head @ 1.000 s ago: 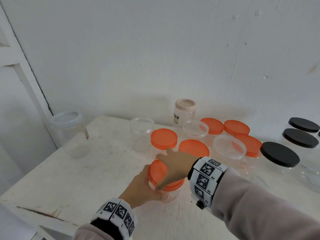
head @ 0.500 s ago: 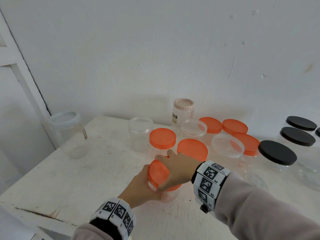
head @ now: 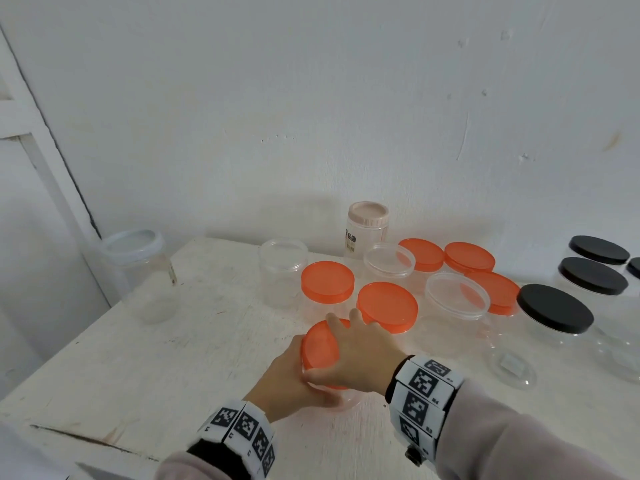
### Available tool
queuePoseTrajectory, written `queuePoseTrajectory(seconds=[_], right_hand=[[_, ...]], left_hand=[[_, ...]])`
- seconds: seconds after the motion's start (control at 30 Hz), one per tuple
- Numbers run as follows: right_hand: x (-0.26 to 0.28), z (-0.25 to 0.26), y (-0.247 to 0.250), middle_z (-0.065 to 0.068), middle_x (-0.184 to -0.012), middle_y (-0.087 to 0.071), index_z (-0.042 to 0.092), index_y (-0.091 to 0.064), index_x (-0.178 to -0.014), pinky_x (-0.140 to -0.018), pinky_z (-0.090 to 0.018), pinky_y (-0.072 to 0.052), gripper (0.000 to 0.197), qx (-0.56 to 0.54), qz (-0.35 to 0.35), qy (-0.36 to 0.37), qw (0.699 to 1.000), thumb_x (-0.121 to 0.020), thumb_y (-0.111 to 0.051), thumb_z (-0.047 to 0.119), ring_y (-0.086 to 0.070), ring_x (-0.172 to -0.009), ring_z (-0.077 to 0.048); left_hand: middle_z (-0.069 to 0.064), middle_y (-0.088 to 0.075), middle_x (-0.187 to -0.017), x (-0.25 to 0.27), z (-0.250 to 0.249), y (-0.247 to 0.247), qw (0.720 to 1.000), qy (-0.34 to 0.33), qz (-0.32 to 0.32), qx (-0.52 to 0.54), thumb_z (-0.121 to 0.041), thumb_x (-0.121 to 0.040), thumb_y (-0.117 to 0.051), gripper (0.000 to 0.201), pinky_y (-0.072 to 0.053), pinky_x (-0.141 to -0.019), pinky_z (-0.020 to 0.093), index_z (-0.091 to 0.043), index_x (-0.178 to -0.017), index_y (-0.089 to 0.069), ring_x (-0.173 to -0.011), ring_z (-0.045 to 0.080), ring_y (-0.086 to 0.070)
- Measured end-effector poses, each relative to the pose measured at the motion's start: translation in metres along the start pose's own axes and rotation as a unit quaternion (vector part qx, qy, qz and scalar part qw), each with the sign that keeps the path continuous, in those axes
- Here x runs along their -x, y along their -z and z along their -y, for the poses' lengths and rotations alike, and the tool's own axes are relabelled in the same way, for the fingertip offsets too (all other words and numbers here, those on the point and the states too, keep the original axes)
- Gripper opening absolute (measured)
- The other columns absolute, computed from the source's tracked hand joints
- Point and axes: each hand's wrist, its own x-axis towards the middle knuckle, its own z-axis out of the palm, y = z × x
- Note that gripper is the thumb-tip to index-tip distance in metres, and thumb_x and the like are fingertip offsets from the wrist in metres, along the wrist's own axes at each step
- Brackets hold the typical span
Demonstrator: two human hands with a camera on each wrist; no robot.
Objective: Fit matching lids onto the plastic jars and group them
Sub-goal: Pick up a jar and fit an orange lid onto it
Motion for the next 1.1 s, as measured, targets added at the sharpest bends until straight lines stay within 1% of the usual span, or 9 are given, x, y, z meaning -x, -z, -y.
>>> queuePoseTrajectory(seconds=[0.17, 0.37, 0.47, 0.53, 0.7, 0.83, 0.9, 1.0, 1.1], right_hand=[[-0.001, -0.001, 0.000, -0.010, -0.138, -0.032, 0.027, -0.014, -0.149, -0.078, -0.038, -0.039, 0.108, -0.005, 0.011, -0.003, 1.000, -0.063, -0.046, 0.085, -0.046, -0.110, -0.035], [-0.004, -0.003, 0.002, -0.008, -0.146, -0.025, 0.030, -0.007, -0.150, -0.092, -0.042, -0.040, 0.113, -0.036, 0.041, -0.006, 0.998, -0.061, -0.048, 0.086, -0.039, -0.123, -0.036], [-0.008, -0.004, 0.014, -0.004, -0.152, -0.020, 0.032, -0.002, -0.151, -0.098, -0.043, -0.041, 0.117, -0.031, 0.090, -0.002, 0.995, -0.060, -0.050, 0.088, -0.037, -0.130, -0.037], [-0.013, -0.005, 0.026, -0.005, -0.153, -0.022, 0.032, -0.006, -0.152, -0.101, -0.043, -0.041, 0.110, -0.018, 0.101, 0.013, 0.995, -0.066, -0.049, 0.085, -0.040, -0.130, -0.033], [-0.037, -0.018, 0.067, 0.001, -0.151, -0.035, 0.029, -0.026, -0.149, -0.106, -0.037, -0.037, 0.080, -0.092, 0.028, 0.044, 0.994, -0.083, -0.056, 0.063, -0.040, -0.133, -0.019], [-0.069, -0.039, 0.101, 0.001, -0.135, -0.047, 0.025, -0.042, -0.141, -0.088, -0.027, -0.041, 0.061, -0.128, -0.082, 0.030, 0.988, -0.087, -0.061, 0.048, -0.049, -0.114, -0.014], [-0.089, -0.050, 0.115, -0.002, -0.135, -0.048, 0.021, -0.042, -0.140, -0.089, -0.028, -0.042, 0.059, -0.114, -0.107, 0.018, 0.988, -0.089, -0.061, 0.043, -0.050, -0.114, -0.016], [-0.119, -0.066, 0.135, -0.004, -0.144, -0.040, 0.018, -0.036, -0.145, -0.101, -0.034, -0.039, 0.061, -0.064, -0.104, -0.004, 0.992, -0.091, -0.060, 0.036, -0.042, -0.128, -0.022], [-0.145, -0.077, 0.151, -0.002, -0.147, -0.034, 0.023, -0.029, -0.147, -0.101, -0.040, -0.037, 0.065, 0.003, -0.075, -0.025, 0.997, -0.091, -0.061, 0.029, -0.032, -0.130, -0.028]], left_hand=[[-0.015, -0.059, -0.115, 0.001, -0.001, 0.001, 1.000, -0.003, 0.007, 0.001, -0.050, -0.041, -0.086, 0.103, -0.049, -0.077, 0.014, -0.040, -0.126, -0.029, -0.102, 0.001, -0.059], [-0.012, -0.054, -0.121, -0.001, -0.005, 0.006, 0.999, 0.002, 0.033, -0.017, -0.042, -0.050, -0.089, 0.102, -0.050, -0.091, 0.026, -0.038, -0.129, -0.025, -0.109, 0.009, -0.056], [-0.014, -0.051, -0.124, -0.005, -0.007, 0.011, 0.998, -0.002, 0.049, -0.027, -0.041, -0.053, -0.089, 0.104, -0.047, -0.094, 0.025, -0.035, -0.133, -0.024, -0.112, 0.008, -0.054], [-0.015, -0.050, -0.125, -0.008, -0.008, 0.018, 0.998, -0.009, 0.050, -0.021, -0.043, -0.050, -0.089, 0.106, -0.045, -0.096, 0.025, -0.035, -0.134, -0.024, -0.114, 0.005, -0.052], [-0.017, -0.051, -0.123, -0.016, -0.001, 0.044, 0.999, -0.014, 0.049, -0.008, -0.058, -0.038, -0.084, 0.112, -0.045, -0.090, 0.017, -0.036, -0.132, -0.027, -0.111, -0.001, -0.053], [-0.020, -0.047, -0.125, -0.024, 0.011, 0.068, 0.999, -0.017, 0.028, -0.015, -0.066, -0.033, -0.084, 0.117, -0.045, -0.094, 0.019, -0.036, -0.131, -0.026, -0.114, -0.002, -0.051], [-0.020, -0.048, -0.126, -0.029, 0.017, 0.077, 1.000, -0.010, 0.015, -0.009, -0.069, -0.031, -0.084, 0.118, -0.044, -0.090, 0.013, -0.041, -0.129, -0.025, -0.114, -0.004, -0.051], [-0.024, -0.040, -0.133, -0.037, 0.023, 0.092, 0.999, 0.005, 0.034, -0.011, -0.064, -0.039, -0.087, 0.121, -0.040, -0.094, 0.009, -0.050, -0.133, -0.013, -0.122, -0.007, -0.045], [-0.024, -0.017, -0.145, -0.039, 0.027, 0.116, 0.993, 0.052, 0.085, -0.070, -0.059, -0.045, -0.088, 0.147, -0.028, -0.114, 0.027, -0.036, -0.147, 0.015, -0.137, 0.002, -0.024]])
